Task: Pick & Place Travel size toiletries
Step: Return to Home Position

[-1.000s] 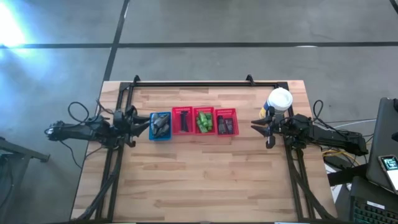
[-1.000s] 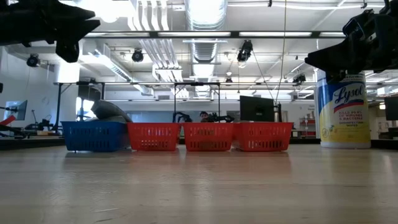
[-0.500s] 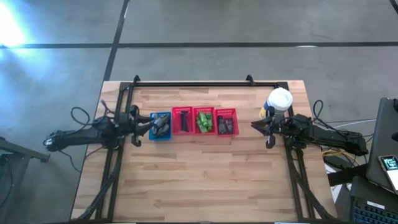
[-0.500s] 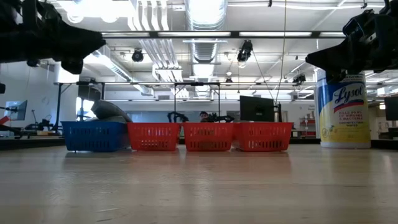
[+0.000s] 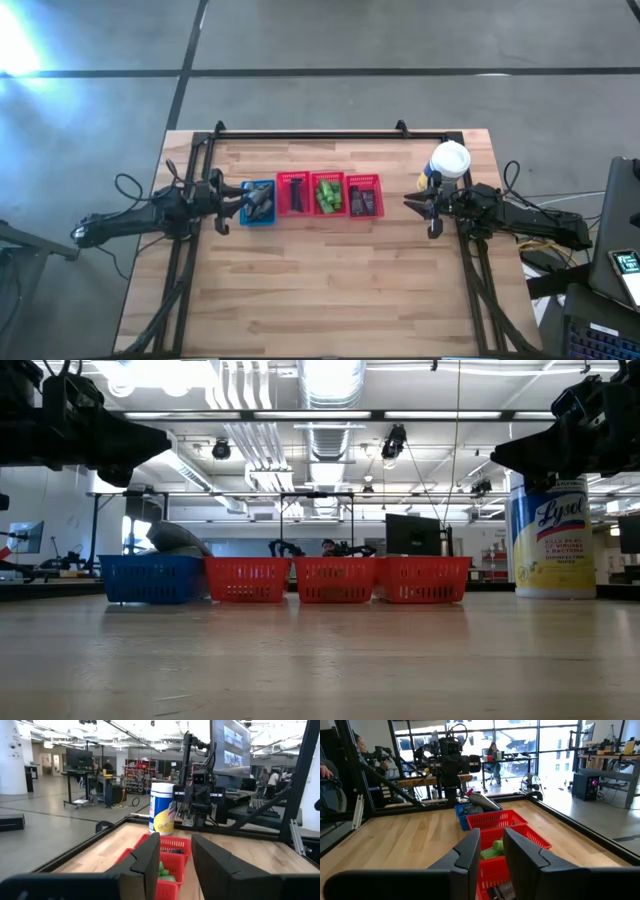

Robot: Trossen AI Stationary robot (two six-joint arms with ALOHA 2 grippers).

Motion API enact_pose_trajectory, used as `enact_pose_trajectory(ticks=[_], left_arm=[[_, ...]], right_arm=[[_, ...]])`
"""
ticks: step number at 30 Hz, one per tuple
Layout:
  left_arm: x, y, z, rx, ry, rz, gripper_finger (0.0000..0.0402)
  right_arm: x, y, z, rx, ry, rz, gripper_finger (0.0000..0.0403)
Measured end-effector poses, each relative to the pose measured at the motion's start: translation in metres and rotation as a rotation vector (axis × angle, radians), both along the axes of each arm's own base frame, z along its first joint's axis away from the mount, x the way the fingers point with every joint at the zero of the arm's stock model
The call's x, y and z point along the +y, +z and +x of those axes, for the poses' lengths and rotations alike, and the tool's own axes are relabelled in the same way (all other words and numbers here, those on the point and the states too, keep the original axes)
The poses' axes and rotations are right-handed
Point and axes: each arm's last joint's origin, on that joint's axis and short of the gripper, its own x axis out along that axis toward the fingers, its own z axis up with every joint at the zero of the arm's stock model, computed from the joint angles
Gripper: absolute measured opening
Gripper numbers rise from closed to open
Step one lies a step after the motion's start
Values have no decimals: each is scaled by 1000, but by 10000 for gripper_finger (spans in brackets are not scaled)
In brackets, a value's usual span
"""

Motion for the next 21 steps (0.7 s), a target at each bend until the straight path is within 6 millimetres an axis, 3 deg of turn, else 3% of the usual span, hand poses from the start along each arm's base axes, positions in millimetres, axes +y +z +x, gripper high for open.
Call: enact_pose_trajectory(ticks=[21], left_arm=[[0,0,0,2,1,-4,117]], right_arm=[[0,0,0,0,0,0,140]])
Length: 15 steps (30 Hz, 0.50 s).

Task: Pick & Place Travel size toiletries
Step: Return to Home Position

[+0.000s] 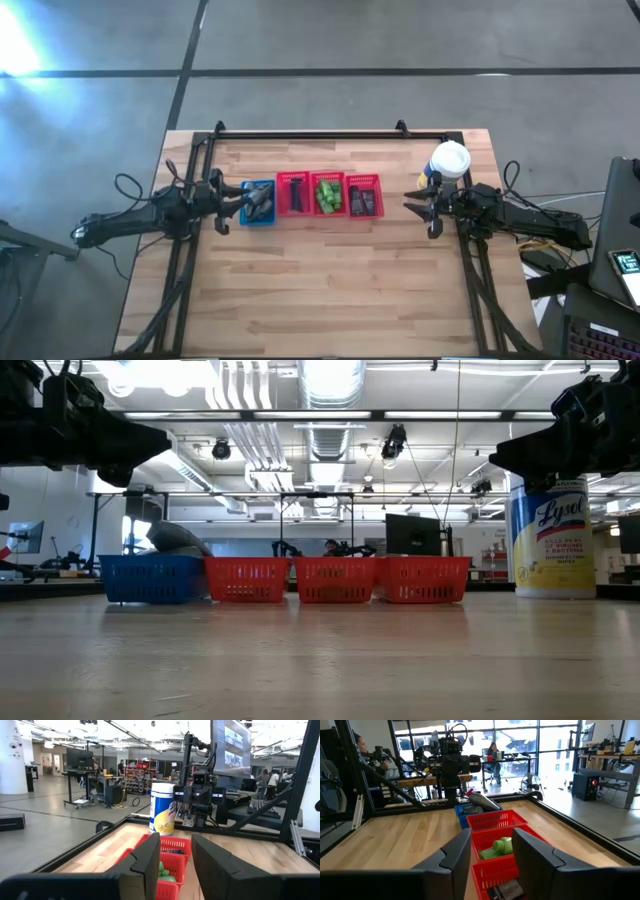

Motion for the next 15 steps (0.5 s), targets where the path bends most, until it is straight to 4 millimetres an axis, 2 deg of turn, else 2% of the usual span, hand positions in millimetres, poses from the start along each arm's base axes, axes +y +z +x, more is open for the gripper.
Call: enact_pose_trajectory(ticks=[15], left_arm=[[0,0,0,1,3,0,117]], right_arm=[[4,2,-1,-22,37,-3,176]])
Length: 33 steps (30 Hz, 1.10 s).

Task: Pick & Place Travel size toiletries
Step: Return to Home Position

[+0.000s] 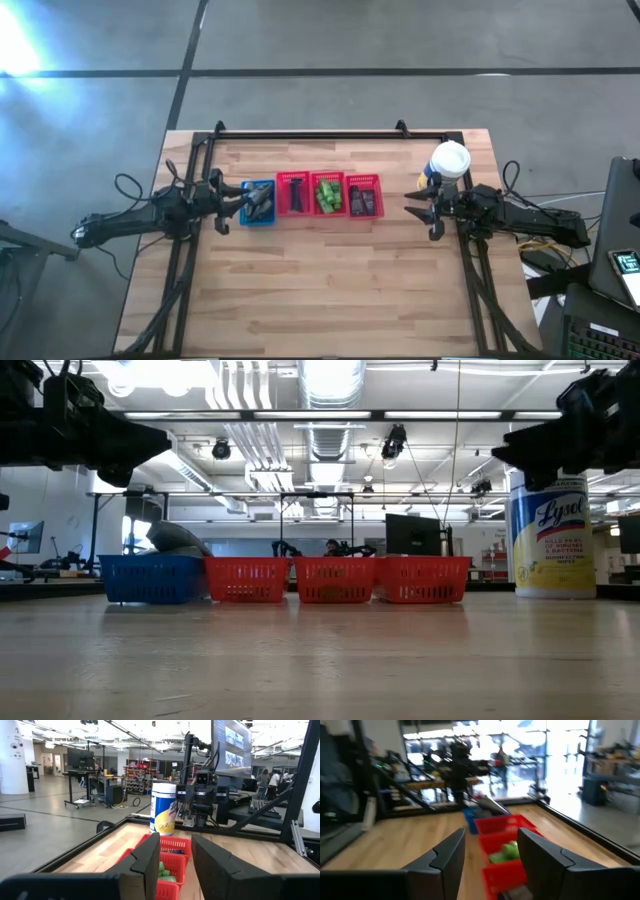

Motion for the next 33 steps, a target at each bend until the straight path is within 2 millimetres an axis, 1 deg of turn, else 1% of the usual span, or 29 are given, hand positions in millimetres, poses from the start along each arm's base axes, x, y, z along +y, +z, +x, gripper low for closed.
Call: enact_pose_trajectory(ticks=[5,12,18,33], left_arm=[[0,0,0,1,0,0,117],[0,-1,1,12,-1,-2,117],[0,-2,1,18,-2,-2,117],[0,-2,1,19,-4,-2,117]], right_arm=[[7,2,-2,-19,72,-35,188],[7,-5,1,47,76,78,199],[7,-6,2,64,75,84,203],[7,-6,2,64,74,85,163]])
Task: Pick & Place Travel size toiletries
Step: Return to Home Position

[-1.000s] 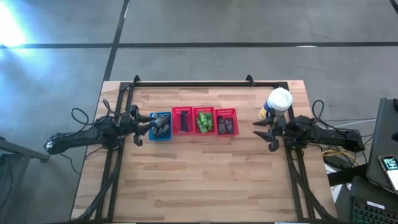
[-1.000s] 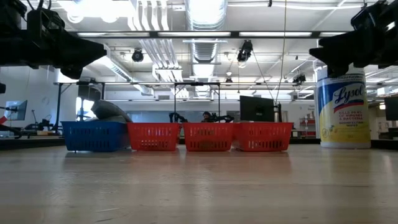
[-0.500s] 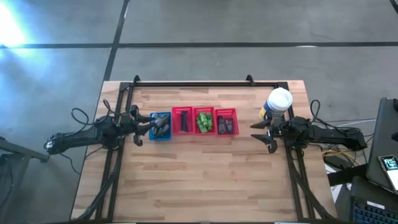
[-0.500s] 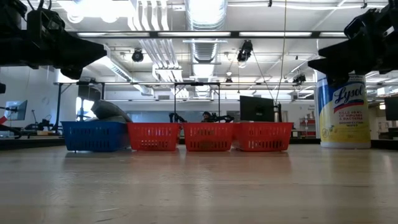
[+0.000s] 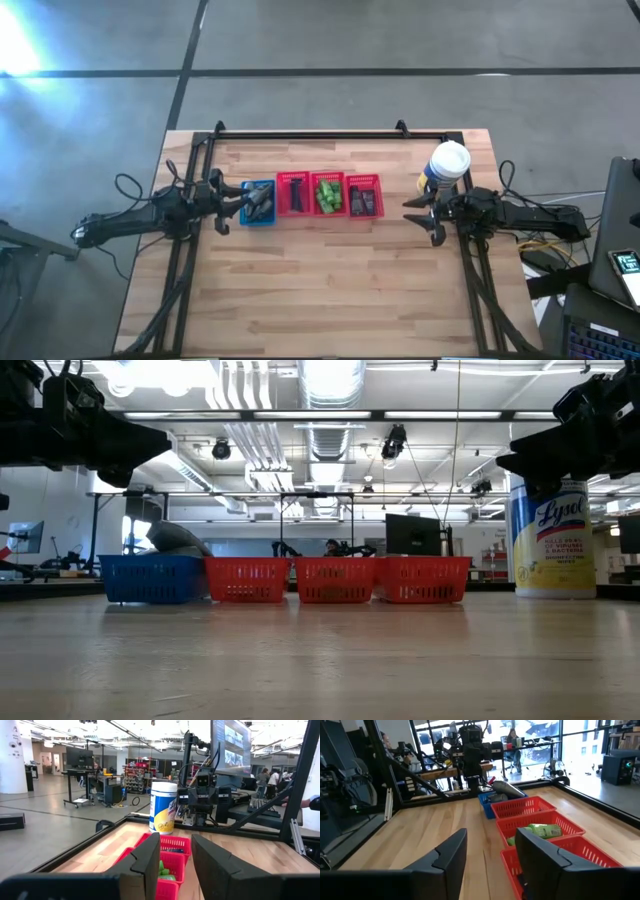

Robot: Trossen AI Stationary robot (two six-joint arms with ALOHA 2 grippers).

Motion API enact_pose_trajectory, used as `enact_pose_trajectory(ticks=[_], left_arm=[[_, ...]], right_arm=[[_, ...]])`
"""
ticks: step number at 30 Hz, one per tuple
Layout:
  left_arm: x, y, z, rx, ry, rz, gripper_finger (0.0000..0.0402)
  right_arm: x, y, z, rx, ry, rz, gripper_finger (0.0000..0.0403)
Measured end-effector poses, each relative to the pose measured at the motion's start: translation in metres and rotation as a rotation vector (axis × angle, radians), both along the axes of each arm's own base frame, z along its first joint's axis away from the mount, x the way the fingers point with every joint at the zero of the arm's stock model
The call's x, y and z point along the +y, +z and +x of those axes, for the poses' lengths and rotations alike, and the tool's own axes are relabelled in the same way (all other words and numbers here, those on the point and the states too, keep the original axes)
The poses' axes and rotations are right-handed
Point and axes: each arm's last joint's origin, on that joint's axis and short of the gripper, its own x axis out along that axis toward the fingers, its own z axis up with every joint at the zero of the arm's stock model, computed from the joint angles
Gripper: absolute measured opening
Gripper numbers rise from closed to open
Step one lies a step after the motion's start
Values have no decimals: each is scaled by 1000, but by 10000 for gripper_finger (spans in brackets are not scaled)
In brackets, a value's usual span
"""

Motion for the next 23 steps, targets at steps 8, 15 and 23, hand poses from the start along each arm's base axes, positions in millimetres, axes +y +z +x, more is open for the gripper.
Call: enact_pose_trajectory(ticks=[8,15,23], left_arm=[[0,0,0,0,0,0,117],[0,0,0,0,1,0,117],[0,0,0,0,6,0,117]], right_arm=[[0,0,0,0,-1,-1,139],[0,0,0,0,-1,1,118],[0,0,0,0,-2,-1,93]])
